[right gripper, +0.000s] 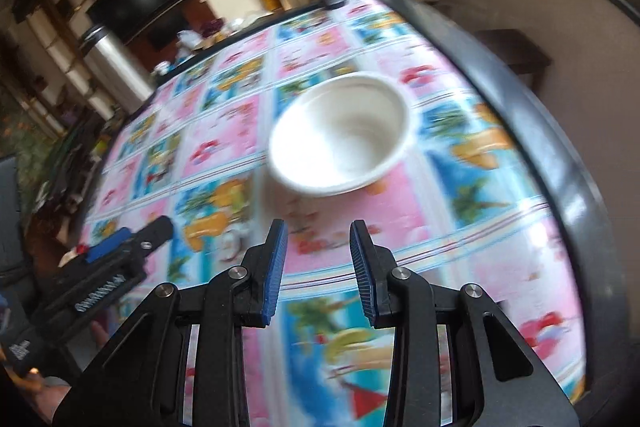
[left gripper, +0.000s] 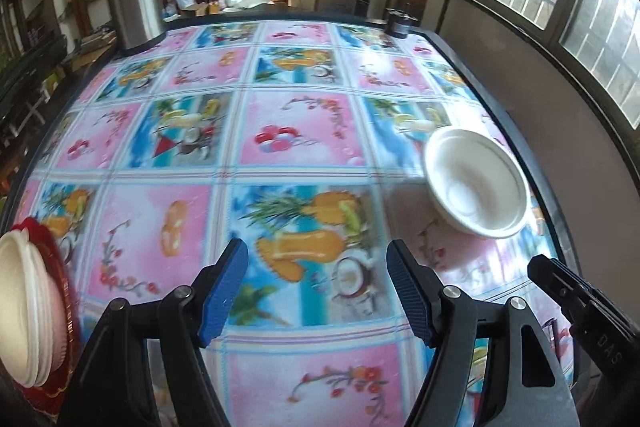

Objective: Organize plates and bowls
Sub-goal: 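Move both grippers to the rim of the smaller white bowl, then close both grippers on the smaller white bowl's rim, then carry the smaller white bowl onto the stack and lower it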

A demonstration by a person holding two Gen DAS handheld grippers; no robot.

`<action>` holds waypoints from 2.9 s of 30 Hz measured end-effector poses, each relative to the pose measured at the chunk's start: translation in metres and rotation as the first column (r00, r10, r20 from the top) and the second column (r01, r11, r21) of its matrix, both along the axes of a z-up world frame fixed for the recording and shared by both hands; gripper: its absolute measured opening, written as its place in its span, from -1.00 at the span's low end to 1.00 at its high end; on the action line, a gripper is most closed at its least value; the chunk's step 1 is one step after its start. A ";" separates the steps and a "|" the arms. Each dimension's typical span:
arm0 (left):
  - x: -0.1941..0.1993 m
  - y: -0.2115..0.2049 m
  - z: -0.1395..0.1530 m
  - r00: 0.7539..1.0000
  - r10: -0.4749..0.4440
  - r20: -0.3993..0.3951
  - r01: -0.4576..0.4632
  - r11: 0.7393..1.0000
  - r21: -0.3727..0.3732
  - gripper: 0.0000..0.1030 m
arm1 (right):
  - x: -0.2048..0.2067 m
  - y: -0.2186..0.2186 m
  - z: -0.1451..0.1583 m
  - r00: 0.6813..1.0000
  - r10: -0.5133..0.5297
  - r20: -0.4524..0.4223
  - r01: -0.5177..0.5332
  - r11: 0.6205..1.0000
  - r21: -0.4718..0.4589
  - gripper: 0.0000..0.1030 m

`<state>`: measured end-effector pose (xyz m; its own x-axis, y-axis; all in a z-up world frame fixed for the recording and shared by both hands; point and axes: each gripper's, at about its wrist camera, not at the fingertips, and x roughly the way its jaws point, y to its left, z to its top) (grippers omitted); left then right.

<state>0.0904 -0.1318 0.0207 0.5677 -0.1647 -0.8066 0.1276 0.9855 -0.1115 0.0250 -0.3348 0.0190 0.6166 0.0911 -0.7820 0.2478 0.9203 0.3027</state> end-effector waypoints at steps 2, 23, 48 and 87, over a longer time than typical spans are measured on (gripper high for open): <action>0.009 -0.013 0.000 1.000 -0.030 -0.007 0.030 0.999 -0.011 0.40 | -0.002 -0.021 -0.001 0.999 -0.045 0.005 0.045 0.999 0.028 -0.23; 0.081 -0.082 -0.038 0.989 -0.063 -0.131 0.064 0.998 0.002 0.40 | 0.083 -0.068 -0.039 0.993 -0.088 -0.072 0.095 0.991 0.097 -0.15; 0.036 -0.034 -0.030 0.994 -0.044 -0.097 0.045 0.999 0.012 -0.72 | 0.048 -0.014 -0.038 0.999 0.045 0.009 -0.046 0.995 0.091 -0.68; -0.074 0.262 0.020 0.880 0.475 0.029 -0.475 0.880 0.016 -0.73 | 0.034 0.308 0.026 0.795 0.597 0.104 -0.597 0.802 -0.039 -0.67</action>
